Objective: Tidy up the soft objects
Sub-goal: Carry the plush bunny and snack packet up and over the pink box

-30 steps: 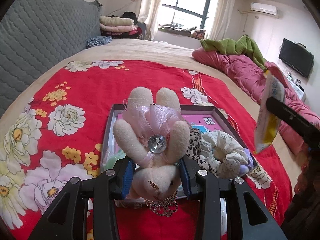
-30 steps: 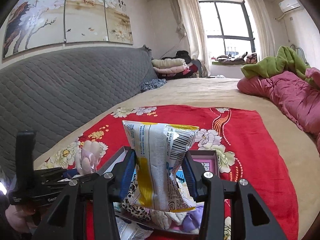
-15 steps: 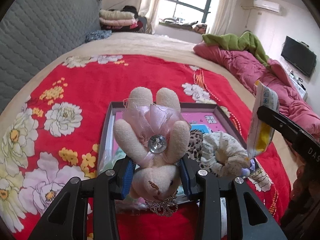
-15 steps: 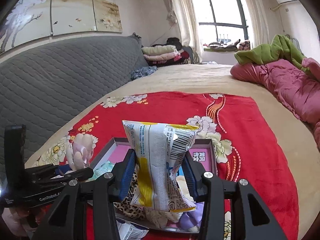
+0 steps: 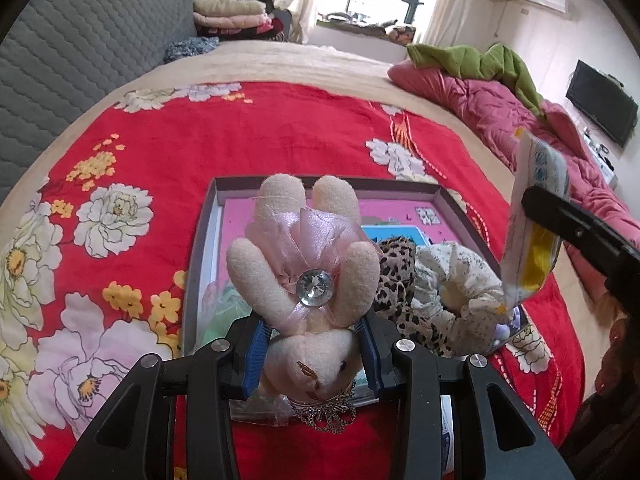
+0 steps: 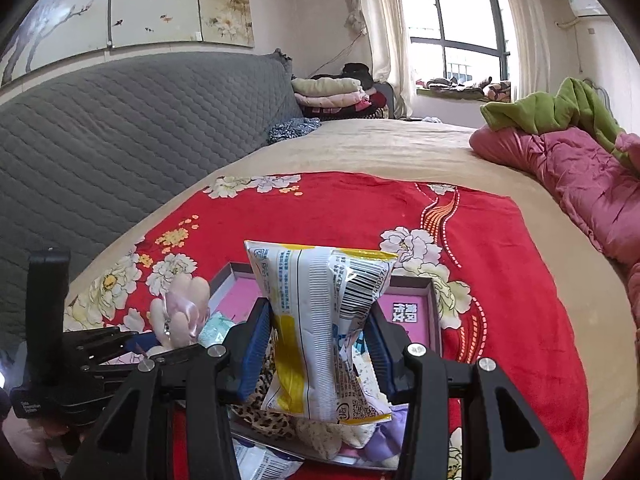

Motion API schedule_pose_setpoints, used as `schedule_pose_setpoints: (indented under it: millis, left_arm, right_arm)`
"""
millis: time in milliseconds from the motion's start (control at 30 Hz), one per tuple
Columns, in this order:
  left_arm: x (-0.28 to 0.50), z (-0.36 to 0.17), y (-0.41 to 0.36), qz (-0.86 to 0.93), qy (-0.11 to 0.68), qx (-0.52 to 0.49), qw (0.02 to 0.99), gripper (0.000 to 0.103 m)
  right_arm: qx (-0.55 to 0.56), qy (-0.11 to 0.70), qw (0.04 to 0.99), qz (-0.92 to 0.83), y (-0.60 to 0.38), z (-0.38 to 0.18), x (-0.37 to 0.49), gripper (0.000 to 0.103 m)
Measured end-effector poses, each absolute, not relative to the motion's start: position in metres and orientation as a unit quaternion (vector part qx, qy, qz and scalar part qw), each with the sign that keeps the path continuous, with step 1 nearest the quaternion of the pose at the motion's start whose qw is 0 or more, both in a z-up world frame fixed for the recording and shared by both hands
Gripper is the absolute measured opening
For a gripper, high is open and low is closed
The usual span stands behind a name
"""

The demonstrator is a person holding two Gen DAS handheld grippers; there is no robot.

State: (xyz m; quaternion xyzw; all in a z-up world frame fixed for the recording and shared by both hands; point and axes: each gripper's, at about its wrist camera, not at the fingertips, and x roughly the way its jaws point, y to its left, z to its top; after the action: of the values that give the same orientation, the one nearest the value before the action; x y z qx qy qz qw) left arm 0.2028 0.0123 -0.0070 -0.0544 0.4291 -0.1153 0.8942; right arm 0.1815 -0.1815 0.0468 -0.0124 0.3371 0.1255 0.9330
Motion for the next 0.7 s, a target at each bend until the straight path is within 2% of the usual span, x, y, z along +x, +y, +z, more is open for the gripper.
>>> schedule_pose_setpoints:
  millis: [700]
  left_arm:
    - [0.219, -0.023, 0.010, -0.121, 0.474, -0.047, 0.871, 0.041]
  right_arm:
    - [-0.039, 0.403, 0.907, 0.113, -0.176, 0.021, 0.203, 0.046]
